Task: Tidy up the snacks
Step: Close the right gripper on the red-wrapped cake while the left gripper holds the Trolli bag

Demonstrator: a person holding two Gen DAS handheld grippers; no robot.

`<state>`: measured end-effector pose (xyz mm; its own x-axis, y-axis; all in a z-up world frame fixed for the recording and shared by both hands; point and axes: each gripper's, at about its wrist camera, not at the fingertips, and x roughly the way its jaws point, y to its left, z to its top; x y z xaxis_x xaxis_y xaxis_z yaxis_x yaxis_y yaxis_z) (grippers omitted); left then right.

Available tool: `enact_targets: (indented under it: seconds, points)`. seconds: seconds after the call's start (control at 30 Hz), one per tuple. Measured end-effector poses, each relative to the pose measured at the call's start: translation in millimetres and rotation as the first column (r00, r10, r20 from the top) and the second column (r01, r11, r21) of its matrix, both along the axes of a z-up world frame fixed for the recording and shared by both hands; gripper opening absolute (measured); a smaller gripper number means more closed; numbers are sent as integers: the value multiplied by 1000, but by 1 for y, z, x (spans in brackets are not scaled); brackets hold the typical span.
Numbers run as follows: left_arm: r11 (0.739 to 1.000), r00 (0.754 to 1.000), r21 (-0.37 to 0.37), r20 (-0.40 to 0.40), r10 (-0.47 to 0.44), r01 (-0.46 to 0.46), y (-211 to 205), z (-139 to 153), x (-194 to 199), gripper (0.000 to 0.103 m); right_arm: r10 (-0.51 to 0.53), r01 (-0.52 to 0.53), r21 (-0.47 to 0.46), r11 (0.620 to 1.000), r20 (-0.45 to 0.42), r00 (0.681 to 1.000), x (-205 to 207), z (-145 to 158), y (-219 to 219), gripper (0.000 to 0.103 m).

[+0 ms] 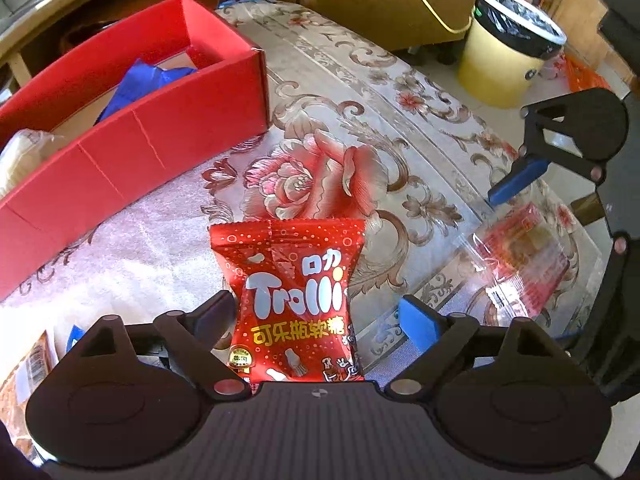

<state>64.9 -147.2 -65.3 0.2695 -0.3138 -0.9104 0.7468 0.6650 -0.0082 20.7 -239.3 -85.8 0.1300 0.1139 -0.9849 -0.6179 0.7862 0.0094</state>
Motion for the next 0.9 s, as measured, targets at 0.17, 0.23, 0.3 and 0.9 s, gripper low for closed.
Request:
enact_targets:
  seconds: [0.17,0.23,0.3,0.9]
  points:
    - [1000,1000,21,16,-19,18,-9,-6,-4,103,-137,134,50,990,54,989,-7,0,-5,101]
    - [1000,1000,11,17,12,-12,-7,-5,-3,100,-192,190,44,981,54,980,-12,0,-7,99]
    - [999,999,0,24,45,-45,-3,-1,-2,90,-230,227,52,972,62,971,-19,5,-9,83]
    - [982,983,-79,57,177,-172,34,35,-11,57,-522,491,202,848,151,840,-27,40,-5,53]
